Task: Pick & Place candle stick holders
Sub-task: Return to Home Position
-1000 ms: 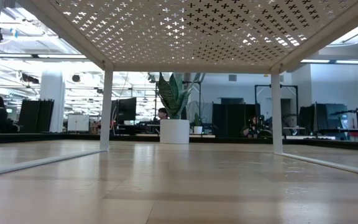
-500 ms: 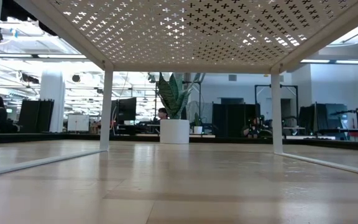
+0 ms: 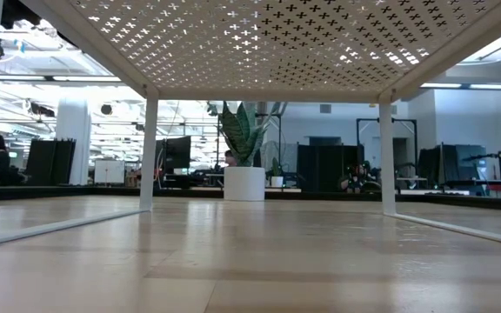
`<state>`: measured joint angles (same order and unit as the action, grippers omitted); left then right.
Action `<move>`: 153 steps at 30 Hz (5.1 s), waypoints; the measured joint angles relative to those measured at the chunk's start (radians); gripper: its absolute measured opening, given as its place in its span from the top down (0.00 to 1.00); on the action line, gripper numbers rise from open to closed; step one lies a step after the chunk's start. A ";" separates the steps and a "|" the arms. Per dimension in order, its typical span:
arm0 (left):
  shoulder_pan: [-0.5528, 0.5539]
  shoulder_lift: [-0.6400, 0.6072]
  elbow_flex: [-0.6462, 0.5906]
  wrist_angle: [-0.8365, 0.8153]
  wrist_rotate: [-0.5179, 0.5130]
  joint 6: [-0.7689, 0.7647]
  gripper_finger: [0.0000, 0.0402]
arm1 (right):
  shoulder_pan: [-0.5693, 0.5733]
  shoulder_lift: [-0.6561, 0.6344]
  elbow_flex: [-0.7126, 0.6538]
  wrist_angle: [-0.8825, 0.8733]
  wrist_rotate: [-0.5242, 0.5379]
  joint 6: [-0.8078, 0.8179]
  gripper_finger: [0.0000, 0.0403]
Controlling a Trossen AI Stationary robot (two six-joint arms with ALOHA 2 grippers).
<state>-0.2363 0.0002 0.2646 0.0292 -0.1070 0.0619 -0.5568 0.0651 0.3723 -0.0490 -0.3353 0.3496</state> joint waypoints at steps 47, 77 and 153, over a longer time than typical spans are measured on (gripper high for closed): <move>0.000 0.001 0.001 -0.012 -0.049 0.095 0.99 | 0.550 -0.063 -0.234 0.135 0.464 -0.231 1.00; 0.000 0.000 0.058 -0.242 -0.108 -0.021 0.99 | 0.550 -0.062 -0.234 0.098 0.473 -0.199 1.00; 0.000 0.248 -0.258 0.017 0.025 -0.071 0.99 | 0.550 -0.051 -0.271 -0.255 0.440 -0.165 1.00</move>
<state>-0.2361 0.2481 0.0063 0.0460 -0.0817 -0.0086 -0.0067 0.0145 0.1009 -0.3038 0.1051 0.1844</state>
